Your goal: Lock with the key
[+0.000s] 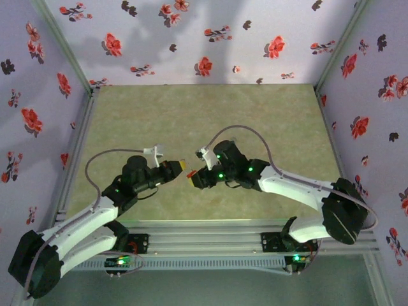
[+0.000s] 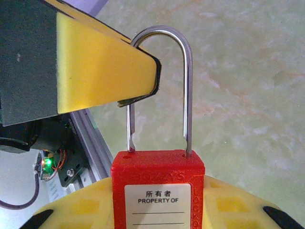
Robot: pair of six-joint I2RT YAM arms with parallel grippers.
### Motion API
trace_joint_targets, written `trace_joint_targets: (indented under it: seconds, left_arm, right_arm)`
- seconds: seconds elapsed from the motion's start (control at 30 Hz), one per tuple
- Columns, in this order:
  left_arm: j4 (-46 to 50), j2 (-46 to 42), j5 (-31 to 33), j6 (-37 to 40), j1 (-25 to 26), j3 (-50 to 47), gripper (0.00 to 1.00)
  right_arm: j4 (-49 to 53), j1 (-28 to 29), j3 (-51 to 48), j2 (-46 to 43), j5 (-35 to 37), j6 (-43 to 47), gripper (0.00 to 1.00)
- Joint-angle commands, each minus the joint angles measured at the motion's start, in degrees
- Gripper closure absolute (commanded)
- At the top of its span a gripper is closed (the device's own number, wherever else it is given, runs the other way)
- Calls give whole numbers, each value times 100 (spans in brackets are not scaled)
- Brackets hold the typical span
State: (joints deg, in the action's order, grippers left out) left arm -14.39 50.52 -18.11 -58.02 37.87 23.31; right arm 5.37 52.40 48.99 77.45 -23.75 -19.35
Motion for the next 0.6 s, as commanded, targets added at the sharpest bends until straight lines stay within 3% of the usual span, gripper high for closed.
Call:
trace_joint_targets:
  seconds: [0.0, 0.57]
  left_arm:
    - [229, 2, -24, 79, -27, 169, 100]
    - [976, -60, 282, -963, 101, 509, 100]
  right_arm:
    - [-104, 42, -78, -189, 186, 117, 100]
    - [-672, 238, -469, -278, 1327, 256, 100]
